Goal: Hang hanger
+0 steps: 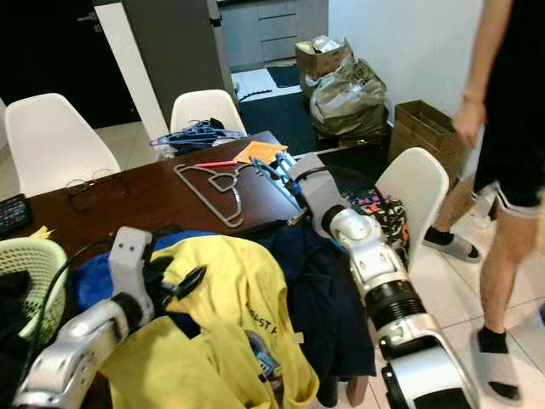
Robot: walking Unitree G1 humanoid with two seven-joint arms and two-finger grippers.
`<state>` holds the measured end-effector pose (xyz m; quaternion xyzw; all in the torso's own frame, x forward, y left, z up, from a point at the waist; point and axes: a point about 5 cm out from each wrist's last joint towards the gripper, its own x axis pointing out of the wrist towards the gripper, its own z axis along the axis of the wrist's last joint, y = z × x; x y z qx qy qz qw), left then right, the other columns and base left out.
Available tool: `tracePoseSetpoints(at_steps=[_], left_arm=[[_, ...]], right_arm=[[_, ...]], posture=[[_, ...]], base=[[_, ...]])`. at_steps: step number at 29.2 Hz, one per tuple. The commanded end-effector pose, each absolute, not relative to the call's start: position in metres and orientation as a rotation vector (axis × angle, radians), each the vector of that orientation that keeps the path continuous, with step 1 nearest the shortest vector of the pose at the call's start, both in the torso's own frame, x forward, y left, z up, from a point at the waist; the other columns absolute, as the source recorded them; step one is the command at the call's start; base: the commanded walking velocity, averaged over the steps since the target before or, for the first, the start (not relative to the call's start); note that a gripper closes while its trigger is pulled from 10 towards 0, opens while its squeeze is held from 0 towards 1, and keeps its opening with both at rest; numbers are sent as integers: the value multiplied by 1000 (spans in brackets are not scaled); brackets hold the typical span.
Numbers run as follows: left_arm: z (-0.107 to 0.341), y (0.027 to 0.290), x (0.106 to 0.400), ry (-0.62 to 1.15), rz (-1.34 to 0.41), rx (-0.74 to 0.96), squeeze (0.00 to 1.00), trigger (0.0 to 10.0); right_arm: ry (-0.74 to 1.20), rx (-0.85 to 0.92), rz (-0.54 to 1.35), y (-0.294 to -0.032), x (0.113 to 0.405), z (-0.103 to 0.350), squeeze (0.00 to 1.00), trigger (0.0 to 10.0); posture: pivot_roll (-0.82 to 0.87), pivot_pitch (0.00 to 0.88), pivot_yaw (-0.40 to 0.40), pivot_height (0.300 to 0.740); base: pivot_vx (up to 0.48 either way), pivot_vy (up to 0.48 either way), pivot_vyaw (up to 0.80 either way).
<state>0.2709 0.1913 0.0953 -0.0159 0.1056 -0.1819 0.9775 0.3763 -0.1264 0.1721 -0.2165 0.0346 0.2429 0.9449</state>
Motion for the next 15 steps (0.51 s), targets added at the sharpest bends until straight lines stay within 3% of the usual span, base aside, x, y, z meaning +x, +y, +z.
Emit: tracePoseSetpoints(at_steps=[1,11,14,15], left_arm=[[94,199,268,239,-357,3,0,10000],[99,189,276,178,-354,15,0,10000],[110,167,293,88,-355,-15,0,10000],[110,167,293,88,-355,-15,0,10000]], right_arm=[[53,-422,506,-121,377,174,0,10000],[70,-432,523,-121,379,171,0,10000],[139,-463,578,-126,374,158,0,10000],[139,-463,578,-126,374,158,0,10000]], posture=[[9,0,65,740],[40,0,10,740],[89,0,-93,740],[89,0,-93,740]], base=[[0,0,0],[0,0,0],[0,0,0],[0,0,0]])
